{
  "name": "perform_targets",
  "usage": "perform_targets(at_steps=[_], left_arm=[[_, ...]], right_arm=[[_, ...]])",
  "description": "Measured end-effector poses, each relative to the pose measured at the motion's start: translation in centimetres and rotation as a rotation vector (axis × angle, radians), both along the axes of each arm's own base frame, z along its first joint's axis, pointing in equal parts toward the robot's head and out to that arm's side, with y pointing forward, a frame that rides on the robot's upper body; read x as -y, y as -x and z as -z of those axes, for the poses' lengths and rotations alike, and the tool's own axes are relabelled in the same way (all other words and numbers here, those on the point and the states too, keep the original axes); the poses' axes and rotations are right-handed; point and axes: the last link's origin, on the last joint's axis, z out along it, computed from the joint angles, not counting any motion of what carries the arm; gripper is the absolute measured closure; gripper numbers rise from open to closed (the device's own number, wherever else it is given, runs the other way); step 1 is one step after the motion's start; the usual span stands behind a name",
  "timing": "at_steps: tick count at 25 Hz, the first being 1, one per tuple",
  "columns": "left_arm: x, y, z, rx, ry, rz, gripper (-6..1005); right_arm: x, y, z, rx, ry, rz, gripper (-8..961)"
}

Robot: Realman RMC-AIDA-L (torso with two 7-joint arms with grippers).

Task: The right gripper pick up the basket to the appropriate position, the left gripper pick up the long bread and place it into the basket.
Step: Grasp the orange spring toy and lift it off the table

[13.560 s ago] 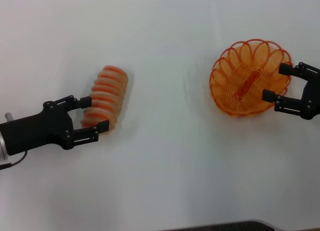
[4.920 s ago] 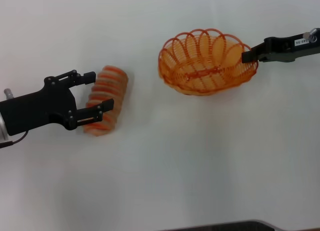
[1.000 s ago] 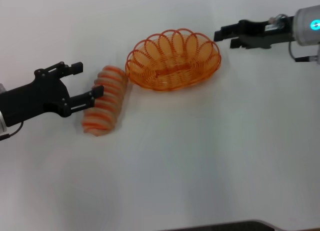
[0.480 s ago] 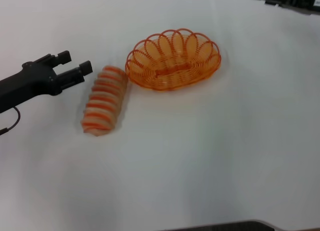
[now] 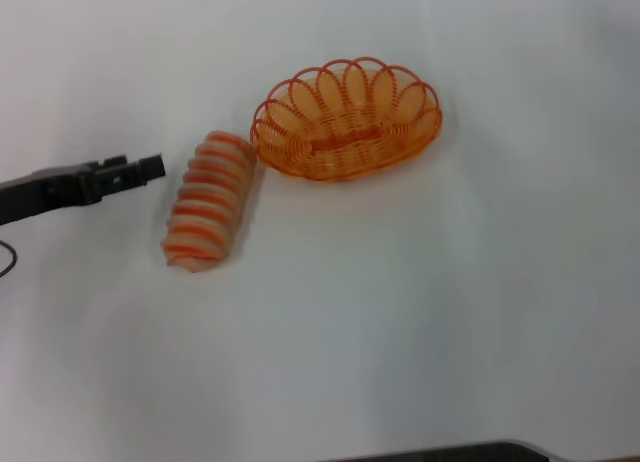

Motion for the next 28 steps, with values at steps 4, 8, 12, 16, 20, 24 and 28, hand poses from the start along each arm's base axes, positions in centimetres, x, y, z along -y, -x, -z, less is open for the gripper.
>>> perform_targets(at_steps=[4, 8, 12, 16, 20, 24, 28], left_arm=[[-0.3, 0.2, -0.8, -0.076, 0.078, -0.034, 202], [-0.7, -1.0, -2.0, -0.14, 0.103, -0.007, 202], [-1.2, -3.0, -2.8, -0.206, 0.143, 0.024, 201], [-1.6, -4.4, -3.0, -0.262, 0.182, 0.019, 201], [-1.7, -5.7, -2.3, -0.339, 0.215, 0.001, 202], [-1.8, -6.6, -1.8, -0.401, 0.244, -0.035, 202], [-2.1, -7.2, -1.8, -0.413, 0.231, -0.061, 202]], right_arm=[[-0.1, 0.1, -0.2, 0.012, -0.019, -0.016, 303], [-0.3, 0.0, -0.6, 0.018, -0.039, -0.01, 303], [-0.5, -0.2, -1.0, 0.017, -0.057, -0.002, 303], [-0.5, -0.4, -1.2, 0.018, -0.068, 0.009, 302], [-0.5, -0.8, -1.1, 0.024, -0.082, 0.035, 302], [-0.6, -1.0, -1.0, 0.027, -0.084, 0.043, 302], [-0.6, -1.0, -1.0, 0.028, -0.089, 0.051, 302]])
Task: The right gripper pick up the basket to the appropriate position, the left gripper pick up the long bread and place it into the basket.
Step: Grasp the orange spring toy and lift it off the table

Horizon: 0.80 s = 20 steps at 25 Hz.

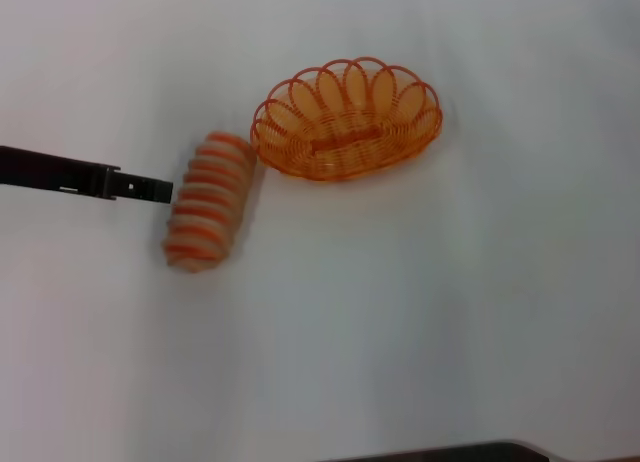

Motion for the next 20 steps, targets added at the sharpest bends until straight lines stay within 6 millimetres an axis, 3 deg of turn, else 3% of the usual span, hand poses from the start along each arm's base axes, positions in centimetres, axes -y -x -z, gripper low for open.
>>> perform_targets(at_steps=[20], left_arm=[[-2.5, -4.8, 2.9, -0.189, 0.049, -0.007, 201]], right_arm=[[-0.7, -0.2, -0.1, 0.05, -0.068, 0.007, 301]])
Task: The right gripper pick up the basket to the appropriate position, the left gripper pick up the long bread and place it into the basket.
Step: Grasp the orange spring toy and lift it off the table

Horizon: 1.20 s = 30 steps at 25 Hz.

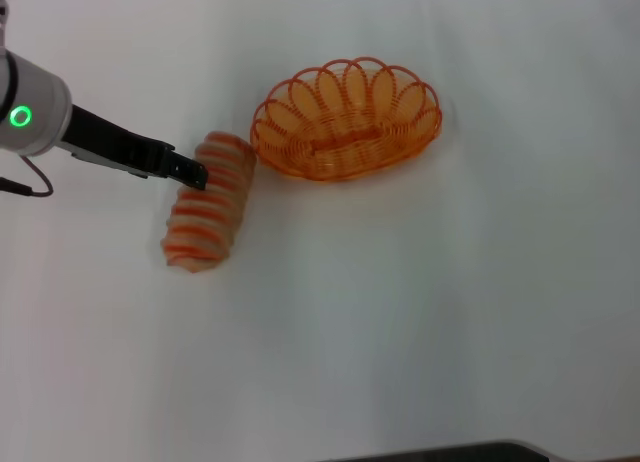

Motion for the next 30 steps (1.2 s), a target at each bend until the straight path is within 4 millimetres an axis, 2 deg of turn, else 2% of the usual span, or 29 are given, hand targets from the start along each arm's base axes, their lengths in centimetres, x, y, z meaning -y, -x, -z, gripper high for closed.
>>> perform_targets(at_steps=[6, 12, 17, 24, 30], left_arm=[[0.3, 0.0, 0.1, -0.007, 0.007, -0.012, 201], [0.6, -0.1, 0.4, -0.008, 0.022, -0.007, 201], [0.6, -0.9, 0.7, 0.005, 0.033, 0.017, 201], [0.7, -1.8, 1.2, -0.002, 0.044, 0.043, 201], [0.7, -1.8, 1.2, -0.01, 0.035, 0.051, 201]], right_arm=[[1.7, 0.2, 2.1, -0.013, 0.076, -0.104, 300], [4.3, 0.2, 2.7, -0.011, 0.154, -0.203, 300], [6.2, -0.6, 2.8, 0.003, 0.199, -0.233, 300], [8.1, -1.9, 4.2, 0.113, 0.342, -0.243, 300], [9.4, -2.4, 5.5, 0.231, 0.404, -0.333, 299]])
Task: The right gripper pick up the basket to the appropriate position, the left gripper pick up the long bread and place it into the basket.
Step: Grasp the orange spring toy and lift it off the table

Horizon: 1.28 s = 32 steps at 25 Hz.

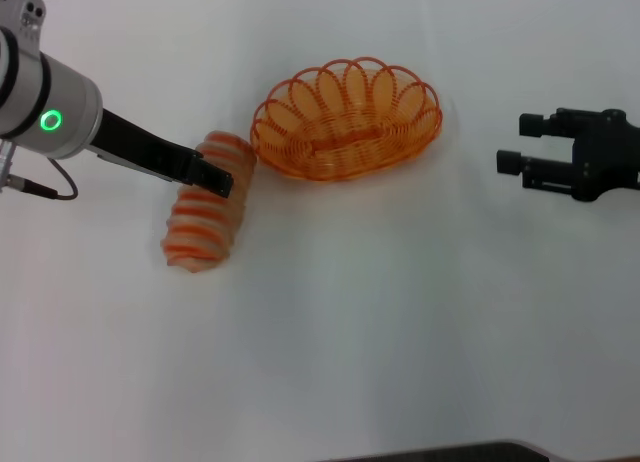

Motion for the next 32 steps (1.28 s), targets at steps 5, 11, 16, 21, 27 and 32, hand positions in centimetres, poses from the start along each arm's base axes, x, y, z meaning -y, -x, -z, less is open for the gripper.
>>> perform_targets(at_steps=[5, 11, 16, 21, 27, 32], left_arm=[[0.1, 0.5, -0.5, -0.003, -0.031, -0.002, 201], [0.4, 1.0, -0.4, -0.008, -0.028, -0.01, 201], [0.8, 0.8, 0.1, -0.021, -0.008, 0.009, 201], [1.0, 0.4, 0.6, -0.038, 0.002, 0.031, 202], [1.1, 0.2, 0.8, -0.145, -0.041, 0.001, 202], [1.2, -0.3, 1.1, -0.147, -0.051, -0.034, 202]], right_arm=[[0.8, -0.3, 0.4, 0.015, -0.018, -0.039, 277], [1.2, -0.5, 0.6, 0.019, -0.01, -0.045, 189], [1.3, -0.5, 0.7, 0.019, -0.011, -0.046, 143], [1.3, -0.6, 0.7, 0.02, -0.012, -0.039, 54], [1.3, -0.9, 0.5, 0.018, -0.028, -0.026, 55], [1.3, -1.0, 0.4, 0.017, -0.039, -0.02, 54]])
